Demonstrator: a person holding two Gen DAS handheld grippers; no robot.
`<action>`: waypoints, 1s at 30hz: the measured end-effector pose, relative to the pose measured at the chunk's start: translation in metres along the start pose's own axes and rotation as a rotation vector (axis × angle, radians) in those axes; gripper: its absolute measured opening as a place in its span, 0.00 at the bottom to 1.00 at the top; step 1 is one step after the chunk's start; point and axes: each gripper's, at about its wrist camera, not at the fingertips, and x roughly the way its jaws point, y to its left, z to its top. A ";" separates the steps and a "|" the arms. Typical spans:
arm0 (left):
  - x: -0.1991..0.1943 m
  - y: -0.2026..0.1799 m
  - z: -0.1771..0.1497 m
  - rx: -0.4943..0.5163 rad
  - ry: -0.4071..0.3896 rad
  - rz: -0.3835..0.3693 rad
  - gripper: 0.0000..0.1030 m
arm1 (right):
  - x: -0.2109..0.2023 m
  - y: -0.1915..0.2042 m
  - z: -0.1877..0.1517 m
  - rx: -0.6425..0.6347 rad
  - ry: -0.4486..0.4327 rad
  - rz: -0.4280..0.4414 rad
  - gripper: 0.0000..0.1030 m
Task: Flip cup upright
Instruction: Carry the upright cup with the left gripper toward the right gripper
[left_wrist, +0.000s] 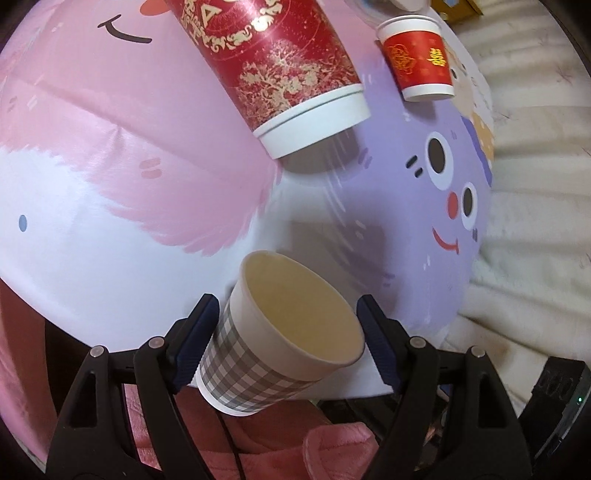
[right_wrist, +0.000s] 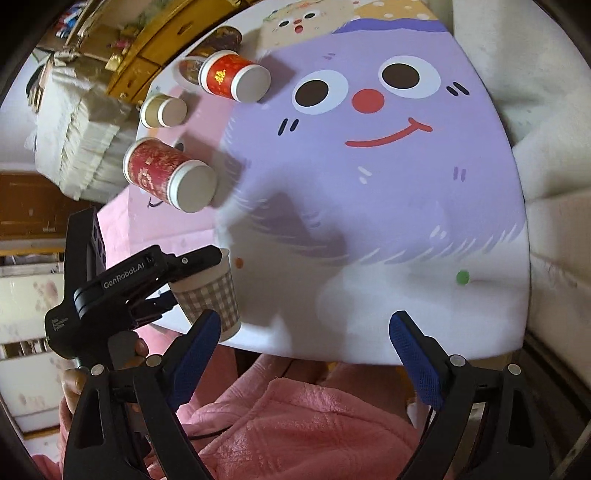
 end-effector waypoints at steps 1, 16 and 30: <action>0.004 -0.003 0.001 -0.009 -0.005 0.010 0.72 | 0.001 -0.002 0.004 -0.011 0.006 -0.004 0.91; 0.006 -0.018 0.025 -0.074 -0.011 0.014 0.81 | 0.009 -0.004 0.050 -0.087 0.030 0.039 0.92; -0.068 -0.024 0.020 0.120 -0.181 0.041 0.81 | 0.036 0.036 0.045 -0.201 0.140 0.104 0.93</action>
